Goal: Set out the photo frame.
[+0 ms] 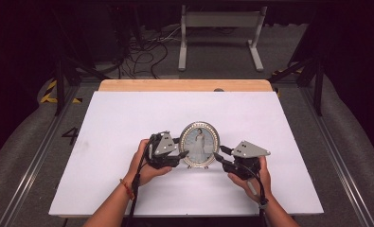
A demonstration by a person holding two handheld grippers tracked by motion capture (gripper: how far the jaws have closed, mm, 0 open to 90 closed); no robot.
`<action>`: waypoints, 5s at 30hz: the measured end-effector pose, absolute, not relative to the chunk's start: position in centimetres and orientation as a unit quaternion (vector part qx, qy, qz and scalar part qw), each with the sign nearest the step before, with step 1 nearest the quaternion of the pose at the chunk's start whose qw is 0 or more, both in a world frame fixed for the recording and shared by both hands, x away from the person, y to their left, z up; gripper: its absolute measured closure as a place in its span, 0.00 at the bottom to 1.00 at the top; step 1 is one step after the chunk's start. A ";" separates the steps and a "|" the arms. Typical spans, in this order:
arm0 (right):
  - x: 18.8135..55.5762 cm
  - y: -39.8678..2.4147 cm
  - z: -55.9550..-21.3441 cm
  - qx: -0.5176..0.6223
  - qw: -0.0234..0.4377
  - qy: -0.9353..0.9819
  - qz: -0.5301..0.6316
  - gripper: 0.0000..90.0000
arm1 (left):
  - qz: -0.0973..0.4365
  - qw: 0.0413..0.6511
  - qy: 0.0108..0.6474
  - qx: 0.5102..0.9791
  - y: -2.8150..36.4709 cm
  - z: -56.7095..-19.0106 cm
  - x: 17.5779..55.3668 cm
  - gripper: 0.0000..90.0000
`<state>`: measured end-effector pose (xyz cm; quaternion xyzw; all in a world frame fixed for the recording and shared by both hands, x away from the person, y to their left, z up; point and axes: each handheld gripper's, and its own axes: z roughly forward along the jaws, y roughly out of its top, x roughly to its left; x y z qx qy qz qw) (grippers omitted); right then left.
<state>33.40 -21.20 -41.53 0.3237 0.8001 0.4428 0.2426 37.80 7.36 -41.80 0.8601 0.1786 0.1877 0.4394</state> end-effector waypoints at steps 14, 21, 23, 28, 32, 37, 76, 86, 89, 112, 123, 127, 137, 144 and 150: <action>32.3 -22.3 -40.8 0.312 0.276 0.808 0.416 0.61 | 0.206 0.439 0.198 0.852 8.7 -41.8 36.1 0.34; 31.7 -23.2 -41.0 0.303 0.276 0.814 0.412 0.49 | 0.223 0.422 0.192 0.857 9.6 -42.0 35.2 0.26; 31.4 -23.5 -41.3 0.302 0.278 0.816 0.406 0.44 | 0.227 0.419 0.194 0.857 9.9 -42.2 35.0 0.24; 31.0 -24.1 -41.7 0.306 0.275 0.815 0.409 0.40 | 0.233 0.404 0.190 0.864 10.9 -42.7 34.4 0.19; 30.7 -24.5 -42.0 0.308 0.276 0.817 0.402 0.34 | 0.233 0.401 0.191 0.865 11.7 -42.9 34.1 0.17; 30.5 -25.2 -42.5 0.319 0.286 0.809 0.401 0.25 | 0.234 0.388 0.191 0.871 12.6 -43.2 33.7 0.15; 28.6 -30.6 -43.6 0.352 0.305 0.795 0.388 0.17 | 0.251 0.385 0.286 0.841 22.4 -44.5 31.1 0.11; 28.3 -32.6 -44.1 0.370 0.312 0.781 0.394 0.17 | 0.257 0.381 0.308 0.833 24.8 -45.3 30.4 0.11; 28.0 -33.2 -44.6 0.373 0.313 0.783 0.387 0.17 | 0.243 0.407 0.325 0.818 25.5 -45.5 30.3 0.11; 27.7 -33.5 -44.6 0.380 0.322 0.770 0.398 0.17 | 0.246 0.424 0.339 0.803 26.3 -45.5 29.9 0.10; 27.7 -33.9 -44.7 0.384 0.328 0.769 0.391 0.17 | 0.241 0.433 0.353 0.794 26.6 -45.5 30.0 0.10; 27.7 -34.0 -44.8 0.387 0.329 0.769 0.388 0.18 | 0.245 0.428 0.352 0.795 26.6 -45.5 30.0 0.10; 28.0 -34.6 -45.0 0.406 0.328 0.761 0.387 0.18 | 0.248 0.412 0.356 0.802 26.5 -45.8 30.3 0.10; 28.2 -34.9 -45.0 0.417 0.327 0.755 0.387 0.17 | 0.251 0.405 0.358 0.803 26.5 -45.9 30.2 0.10; 28.2 -35.0 -45.0 0.421 0.327 0.754 0.383 0.17 | 0.261 0.389 0.365 0.805 26.4 -46.0 30.5 0.09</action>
